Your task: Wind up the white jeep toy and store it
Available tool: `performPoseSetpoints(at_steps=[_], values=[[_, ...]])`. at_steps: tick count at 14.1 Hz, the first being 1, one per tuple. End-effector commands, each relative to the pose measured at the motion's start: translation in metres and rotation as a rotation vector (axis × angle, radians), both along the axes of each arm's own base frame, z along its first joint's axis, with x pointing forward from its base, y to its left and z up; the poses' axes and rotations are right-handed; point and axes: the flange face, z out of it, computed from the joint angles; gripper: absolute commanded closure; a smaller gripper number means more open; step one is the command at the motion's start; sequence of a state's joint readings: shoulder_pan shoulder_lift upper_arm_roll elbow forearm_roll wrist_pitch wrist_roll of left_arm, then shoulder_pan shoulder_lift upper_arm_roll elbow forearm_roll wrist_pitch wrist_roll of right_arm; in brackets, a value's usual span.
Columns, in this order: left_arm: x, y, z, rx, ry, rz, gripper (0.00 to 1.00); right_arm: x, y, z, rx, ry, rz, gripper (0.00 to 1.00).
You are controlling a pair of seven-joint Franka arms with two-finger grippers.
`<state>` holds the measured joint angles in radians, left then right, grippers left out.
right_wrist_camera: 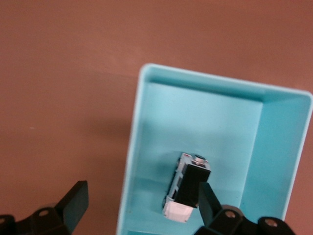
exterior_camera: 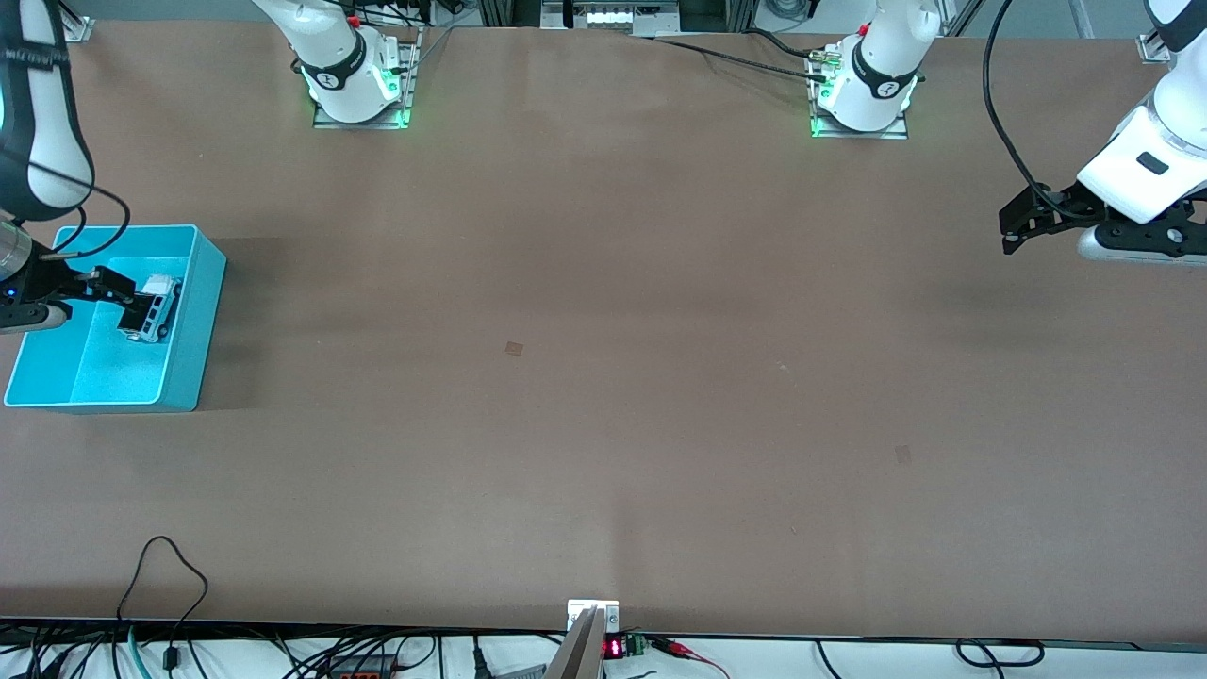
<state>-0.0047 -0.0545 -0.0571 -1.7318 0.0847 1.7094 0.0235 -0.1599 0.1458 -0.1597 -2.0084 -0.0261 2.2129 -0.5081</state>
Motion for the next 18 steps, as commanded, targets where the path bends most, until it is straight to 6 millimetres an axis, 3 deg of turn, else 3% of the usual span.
performPoseSetpoints(at_steps=[1, 7, 12, 16, 18], values=[[-0.006, -0.001, 0.002, -0.011, -0.009, 0.005, 0.0, 0.007, 0.035, 0.037, 0.01, 0.015, 0.044, 0.0], [-0.008, -0.001, 0.001, -0.01, 0.004, -0.003, 0.0, 0.015, 0.094, 0.077, 0.023, 0.015, 0.004, 0.0], [-0.007, 0.0, 0.001, -0.007, 0.002, -0.004, 0.0, 0.003, 0.142, 0.123, 0.039, 0.047, -0.077, 0.0], [-0.007, 0.0, 0.0, -0.009, 0.006, -0.004, 0.0, -0.007, 0.194, 0.16, 0.043, 0.015, -0.092, 0.0], [-0.007, 0.0, 0.0, -0.007, 0.006, -0.005, 0.0, -0.009, 0.205, 0.173, 0.045, -0.003, -0.078, 0.0]])
